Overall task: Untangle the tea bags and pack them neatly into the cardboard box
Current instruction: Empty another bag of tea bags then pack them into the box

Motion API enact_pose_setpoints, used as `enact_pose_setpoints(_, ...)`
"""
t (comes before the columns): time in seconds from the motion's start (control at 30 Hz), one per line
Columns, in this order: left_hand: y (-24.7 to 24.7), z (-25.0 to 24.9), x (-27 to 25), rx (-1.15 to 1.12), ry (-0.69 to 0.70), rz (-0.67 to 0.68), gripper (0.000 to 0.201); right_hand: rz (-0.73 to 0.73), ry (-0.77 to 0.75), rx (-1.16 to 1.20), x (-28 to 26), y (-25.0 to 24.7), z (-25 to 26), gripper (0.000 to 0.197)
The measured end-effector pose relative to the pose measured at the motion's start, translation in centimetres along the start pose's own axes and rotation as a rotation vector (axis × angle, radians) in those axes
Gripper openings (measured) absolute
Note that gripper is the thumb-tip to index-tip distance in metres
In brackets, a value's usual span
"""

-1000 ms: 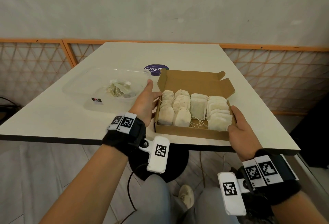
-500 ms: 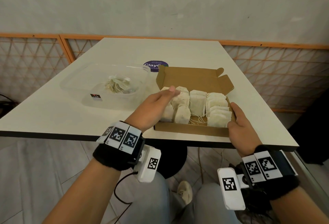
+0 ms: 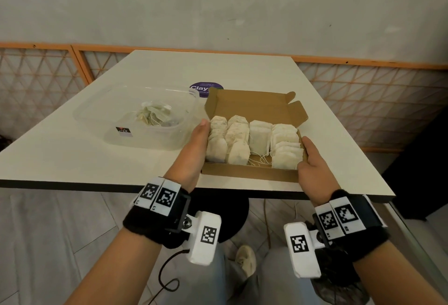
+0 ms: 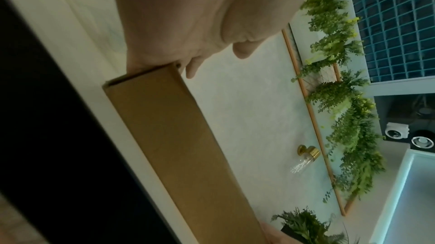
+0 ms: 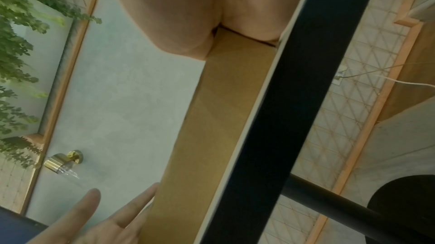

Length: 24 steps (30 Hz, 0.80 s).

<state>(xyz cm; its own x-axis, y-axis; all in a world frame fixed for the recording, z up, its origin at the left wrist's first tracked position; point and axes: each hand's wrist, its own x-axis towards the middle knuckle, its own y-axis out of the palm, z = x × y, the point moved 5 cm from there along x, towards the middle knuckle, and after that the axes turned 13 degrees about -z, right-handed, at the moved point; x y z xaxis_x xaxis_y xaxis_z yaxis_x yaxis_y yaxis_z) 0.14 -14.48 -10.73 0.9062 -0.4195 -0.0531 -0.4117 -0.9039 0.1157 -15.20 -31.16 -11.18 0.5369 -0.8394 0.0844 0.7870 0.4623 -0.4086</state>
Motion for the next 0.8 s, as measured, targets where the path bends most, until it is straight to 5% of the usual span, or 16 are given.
enact_pose_setpoints(0.2,-1.5,-0.8,-0.4,0.171,0.066,-0.029,0.05,0.034,0.0,0.039,-0.4,0.6,1.3,0.058)
enact_pose_setpoints(0.33,-3.2,-5.0,-3.0,0.28,0.384,-0.241,0.018,-0.043,-0.01,0.015,-0.6,0.2,1.5,0.056)
enact_pose_setpoints(0.43,-5.9,-8.3,-3.1,0.289,0.522,-0.423,0.014,-0.083,-0.232,-0.042,-1.0,0.1,4.4,0.056)
enact_pose_setpoints(0.63,-12.5,-11.2,4.7,0.243,0.153,-0.583,0.016,0.329,-0.449,-0.056,0.2,5.4,15.5,0.018)
enact_pose_setpoints(0.8,-13.9,-9.4,8.0,0.514,-0.172,-0.45,0.04,0.545,-0.429,-0.161,0.4,14.5,19.2,0.015)
